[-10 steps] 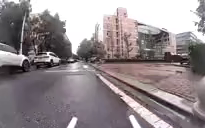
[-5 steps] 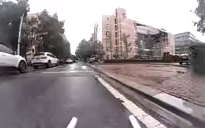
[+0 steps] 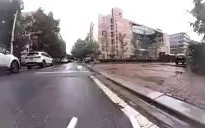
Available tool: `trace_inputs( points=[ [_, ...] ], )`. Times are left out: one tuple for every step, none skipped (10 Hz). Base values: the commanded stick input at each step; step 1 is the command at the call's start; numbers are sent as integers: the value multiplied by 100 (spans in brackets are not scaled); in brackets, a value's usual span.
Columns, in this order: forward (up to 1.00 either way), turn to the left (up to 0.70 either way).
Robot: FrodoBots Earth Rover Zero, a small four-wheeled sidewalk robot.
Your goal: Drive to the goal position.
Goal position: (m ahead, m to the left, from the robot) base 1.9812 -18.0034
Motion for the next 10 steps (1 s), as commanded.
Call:
trace_inputs(
  points=[
    [45,0],
    [45,0],
    [45,0],
    [45,0],
    [45,0],
    [45,0],
    [45,0],
    [45,0],
    [45,0],
    [45,0]
  ],
)
